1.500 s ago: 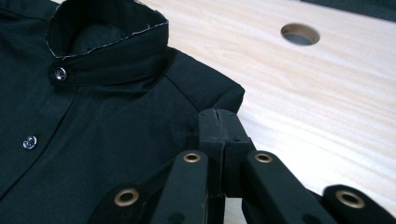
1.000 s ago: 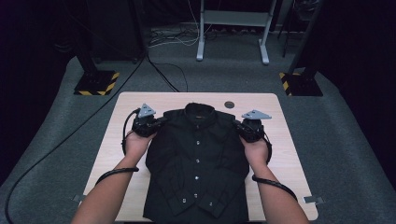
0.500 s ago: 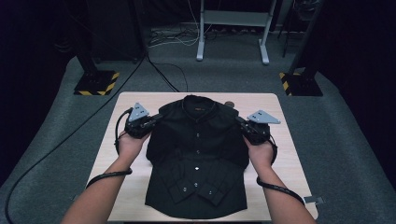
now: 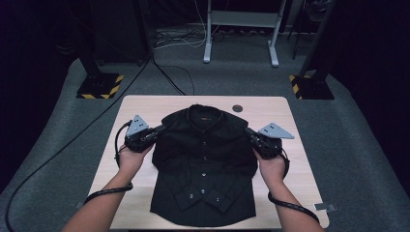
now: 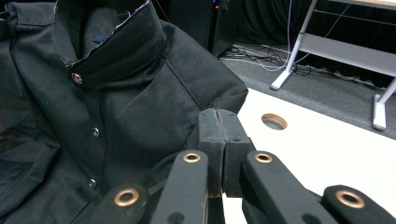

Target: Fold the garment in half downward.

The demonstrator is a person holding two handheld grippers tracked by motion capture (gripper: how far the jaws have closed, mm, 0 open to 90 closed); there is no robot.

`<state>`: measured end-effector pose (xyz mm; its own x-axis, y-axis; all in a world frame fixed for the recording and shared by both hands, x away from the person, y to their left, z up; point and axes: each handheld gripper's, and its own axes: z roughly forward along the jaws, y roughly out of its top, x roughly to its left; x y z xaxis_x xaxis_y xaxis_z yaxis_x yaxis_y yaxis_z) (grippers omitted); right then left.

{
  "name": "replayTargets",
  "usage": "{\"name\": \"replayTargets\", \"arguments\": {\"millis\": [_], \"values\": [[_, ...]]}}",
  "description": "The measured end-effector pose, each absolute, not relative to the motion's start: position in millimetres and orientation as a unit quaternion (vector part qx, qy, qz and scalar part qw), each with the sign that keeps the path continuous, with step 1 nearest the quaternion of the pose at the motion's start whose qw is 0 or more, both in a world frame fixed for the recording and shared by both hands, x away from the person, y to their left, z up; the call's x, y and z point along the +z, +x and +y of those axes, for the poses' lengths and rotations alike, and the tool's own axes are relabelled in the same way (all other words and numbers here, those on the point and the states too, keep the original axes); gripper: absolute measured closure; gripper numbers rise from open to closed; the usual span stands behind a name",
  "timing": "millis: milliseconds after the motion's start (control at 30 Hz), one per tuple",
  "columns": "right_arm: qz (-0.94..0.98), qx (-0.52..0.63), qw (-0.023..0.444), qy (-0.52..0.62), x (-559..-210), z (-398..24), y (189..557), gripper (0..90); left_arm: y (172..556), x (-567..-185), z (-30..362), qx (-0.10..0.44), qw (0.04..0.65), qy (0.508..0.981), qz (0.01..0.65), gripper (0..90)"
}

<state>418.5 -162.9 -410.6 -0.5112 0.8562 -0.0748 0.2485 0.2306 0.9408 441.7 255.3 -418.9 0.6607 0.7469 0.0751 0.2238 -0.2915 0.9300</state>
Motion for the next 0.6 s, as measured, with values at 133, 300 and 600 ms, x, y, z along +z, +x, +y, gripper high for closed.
{"name": "replayTargets", "arguments": {"millis": [133, 300, 600], "values": [[0.721, 0.487, 0.311, 0.383, -411.1, -163.5, 416.8, 90.0, 440.8, -418.6, 255.6, 0.258, 0.502, 0.762, 0.318, 86.4], [0.724, 0.485, 0.302, 0.386, -412.3, -167.3, 411.9, 90.0, 434.9, -417.3, 256.8, 0.25, 0.503, 0.765, 0.315, 86.4], [0.724, 0.49, 0.292, 0.388, -413.9, -170.5, 403.1, 90.0, 427.2, -418.4, 257.4, 0.247, 0.503, 0.767, 0.312, 86.4]]}}
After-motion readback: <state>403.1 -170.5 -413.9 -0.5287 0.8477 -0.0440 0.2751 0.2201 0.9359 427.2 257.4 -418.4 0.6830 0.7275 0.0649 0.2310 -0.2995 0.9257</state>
